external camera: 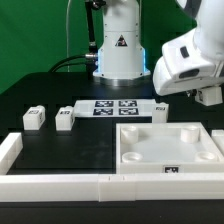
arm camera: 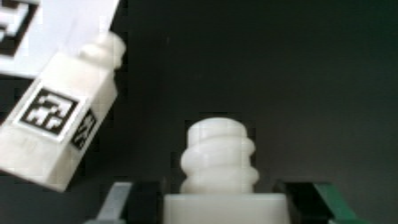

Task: Assemble one leg

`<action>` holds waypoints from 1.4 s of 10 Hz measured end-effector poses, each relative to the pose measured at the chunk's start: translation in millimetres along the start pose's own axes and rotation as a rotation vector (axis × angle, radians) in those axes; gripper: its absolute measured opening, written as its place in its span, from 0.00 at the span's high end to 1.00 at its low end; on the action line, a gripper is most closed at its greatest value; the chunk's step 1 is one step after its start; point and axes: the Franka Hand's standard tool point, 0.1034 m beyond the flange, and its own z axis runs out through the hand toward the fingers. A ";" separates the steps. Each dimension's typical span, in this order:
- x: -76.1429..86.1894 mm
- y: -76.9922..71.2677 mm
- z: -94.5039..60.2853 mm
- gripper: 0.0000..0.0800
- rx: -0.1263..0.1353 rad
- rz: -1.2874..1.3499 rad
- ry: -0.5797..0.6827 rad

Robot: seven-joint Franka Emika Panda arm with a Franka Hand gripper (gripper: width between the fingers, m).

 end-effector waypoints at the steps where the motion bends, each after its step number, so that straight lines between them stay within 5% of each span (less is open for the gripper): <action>1: 1.4 6.7 -5.5 0.64 -0.006 -0.005 0.063; 6: 27.4 34.0 -66.1 0.64 -0.071 -0.057 0.617; 9: 29.0 40.9 -67.1 0.64 -0.103 -0.065 0.912; 10: 29.3 41.7 -62.6 0.64 -0.109 -0.079 0.887; 14: 75.5 47.7 -87.4 0.64 -0.126 -0.151 0.917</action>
Offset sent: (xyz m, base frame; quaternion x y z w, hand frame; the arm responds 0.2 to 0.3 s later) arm 0.0312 -0.0226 0.0202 0.0059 0.2405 -0.0026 0.9706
